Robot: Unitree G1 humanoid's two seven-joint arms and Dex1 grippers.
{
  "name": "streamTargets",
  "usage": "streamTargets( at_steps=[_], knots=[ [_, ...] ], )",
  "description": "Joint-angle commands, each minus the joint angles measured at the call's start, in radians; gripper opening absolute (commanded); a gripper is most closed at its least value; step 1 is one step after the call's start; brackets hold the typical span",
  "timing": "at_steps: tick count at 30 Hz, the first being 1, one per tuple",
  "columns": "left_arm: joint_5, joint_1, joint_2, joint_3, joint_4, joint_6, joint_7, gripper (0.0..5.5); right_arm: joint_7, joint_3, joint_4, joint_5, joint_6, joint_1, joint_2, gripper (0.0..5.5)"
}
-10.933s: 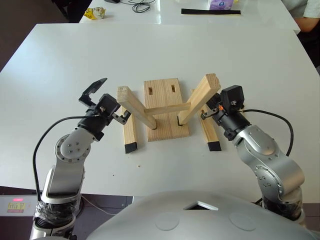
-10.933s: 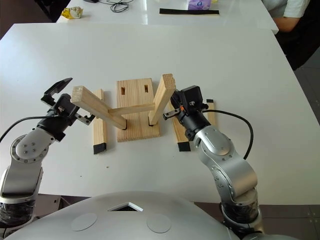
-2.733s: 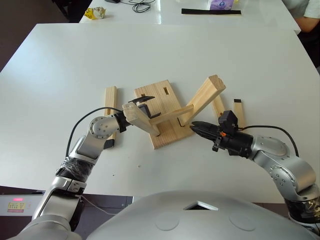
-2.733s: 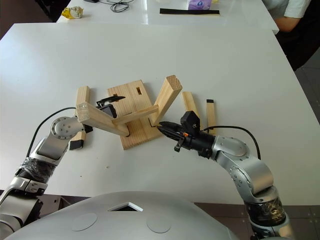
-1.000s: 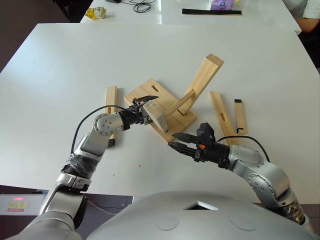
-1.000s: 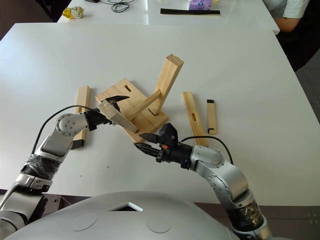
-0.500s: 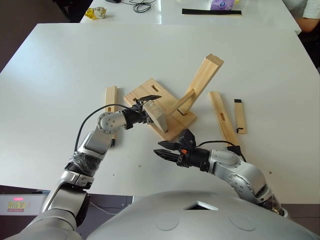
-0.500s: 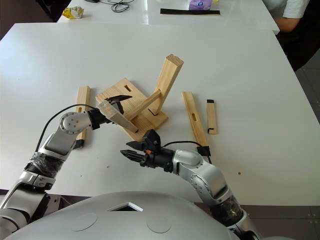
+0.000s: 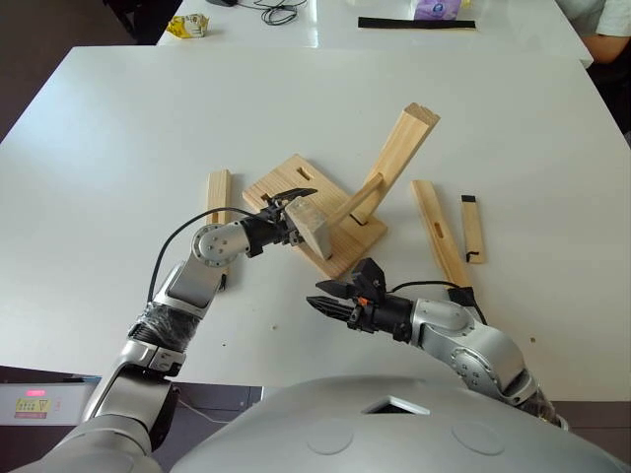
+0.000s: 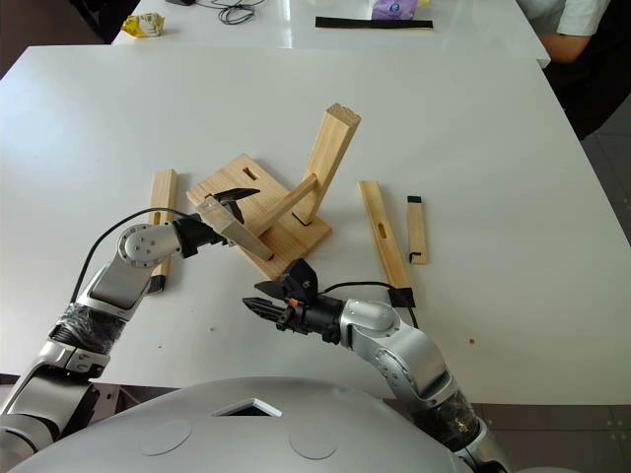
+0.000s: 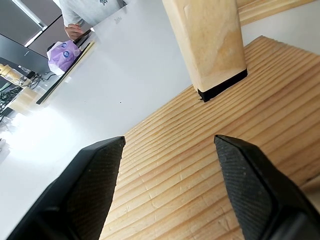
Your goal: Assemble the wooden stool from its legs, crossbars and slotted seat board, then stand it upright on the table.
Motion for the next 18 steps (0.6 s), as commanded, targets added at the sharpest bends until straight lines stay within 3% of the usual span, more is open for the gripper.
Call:
streamTargets(
  at_steps=[1, 18],
  knots=[
    [0.030, 0.016, 0.009, -0.010, 0.015, 0.018, -0.007, 3.31, -0.032, -0.015, 0.018, -0.030, -0.006, -0.007, 0.000, 1.72],
    [-0.015, 0.014, 0.011, 0.010, -0.019, 0.111, -0.040, 3.31, -0.226, -0.212, 0.165, -0.193, -0.076, -0.072, 0.017, 1.72]
  ],
)
